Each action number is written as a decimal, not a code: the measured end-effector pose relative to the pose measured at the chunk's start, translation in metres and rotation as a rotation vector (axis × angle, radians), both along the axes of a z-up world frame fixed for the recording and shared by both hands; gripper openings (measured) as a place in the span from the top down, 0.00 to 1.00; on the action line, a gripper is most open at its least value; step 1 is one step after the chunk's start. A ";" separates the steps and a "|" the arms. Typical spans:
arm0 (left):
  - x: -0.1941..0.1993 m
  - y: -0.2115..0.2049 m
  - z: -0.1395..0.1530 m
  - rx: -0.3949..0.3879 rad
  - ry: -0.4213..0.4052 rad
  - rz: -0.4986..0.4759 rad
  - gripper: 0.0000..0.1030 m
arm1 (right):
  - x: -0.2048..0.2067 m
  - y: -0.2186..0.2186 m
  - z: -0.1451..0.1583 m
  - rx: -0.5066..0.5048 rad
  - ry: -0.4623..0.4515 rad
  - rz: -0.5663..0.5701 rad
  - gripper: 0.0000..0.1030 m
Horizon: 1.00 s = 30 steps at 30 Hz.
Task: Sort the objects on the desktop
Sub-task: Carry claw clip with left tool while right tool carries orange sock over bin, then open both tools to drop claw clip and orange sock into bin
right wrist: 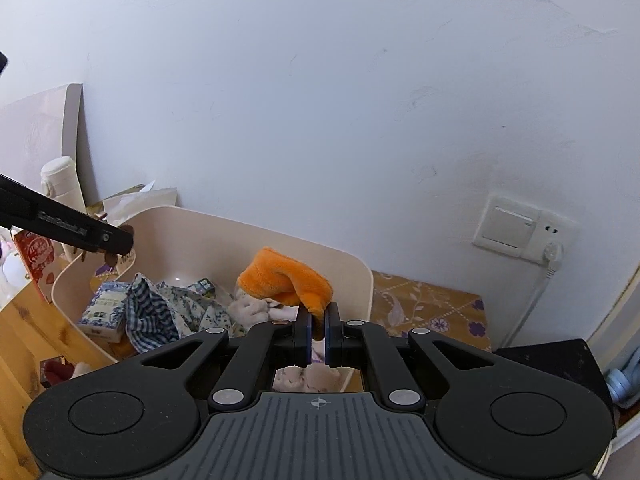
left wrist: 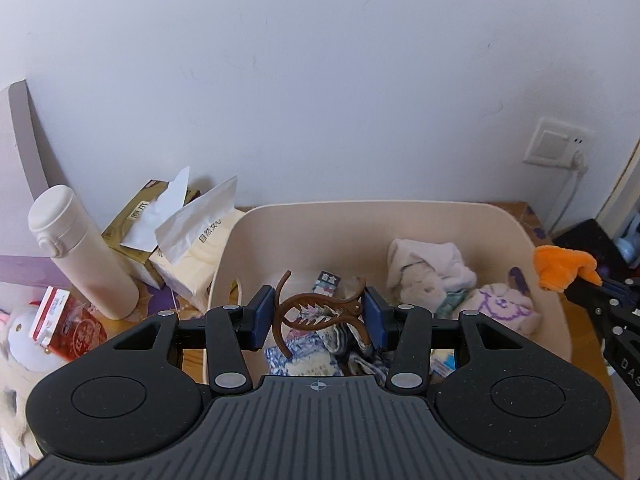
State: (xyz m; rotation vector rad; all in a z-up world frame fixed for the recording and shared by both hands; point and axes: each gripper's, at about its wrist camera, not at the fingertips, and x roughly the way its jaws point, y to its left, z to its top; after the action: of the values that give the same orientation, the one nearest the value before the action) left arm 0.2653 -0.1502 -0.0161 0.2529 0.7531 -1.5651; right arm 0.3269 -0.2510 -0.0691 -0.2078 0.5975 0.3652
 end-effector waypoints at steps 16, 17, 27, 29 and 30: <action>-0.026 -0.031 -0.021 0.123 -0.023 -0.065 0.51 | 0.031 0.008 -0.035 -0.027 0.117 0.046 0.89; -0.026 -0.030 -0.021 0.125 -0.021 -0.067 0.49 | 0.031 0.008 -0.035 -0.022 0.119 0.043 0.80; -0.008 -0.013 -0.012 0.089 -0.004 -0.041 0.24 | 0.013 0.012 -0.022 0.015 0.068 0.027 0.30; -0.003 -0.005 -0.009 0.081 -0.003 -0.036 0.24 | 0.009 0.013 -0.019 0.027 0.070 0.021 0.23; 0.000 -0.002 -0.009 0.078 -0.001 -0.034 0.23 | 0.007 0.014 -0.018 0.033 0.073 0.021 0.21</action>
State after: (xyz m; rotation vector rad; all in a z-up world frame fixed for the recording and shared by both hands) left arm 0.2655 -0.1526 -0.0248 0.3254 0.8135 -1.5693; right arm 0.3337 -0.2372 -0.0870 -0.1694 0.6613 0.4038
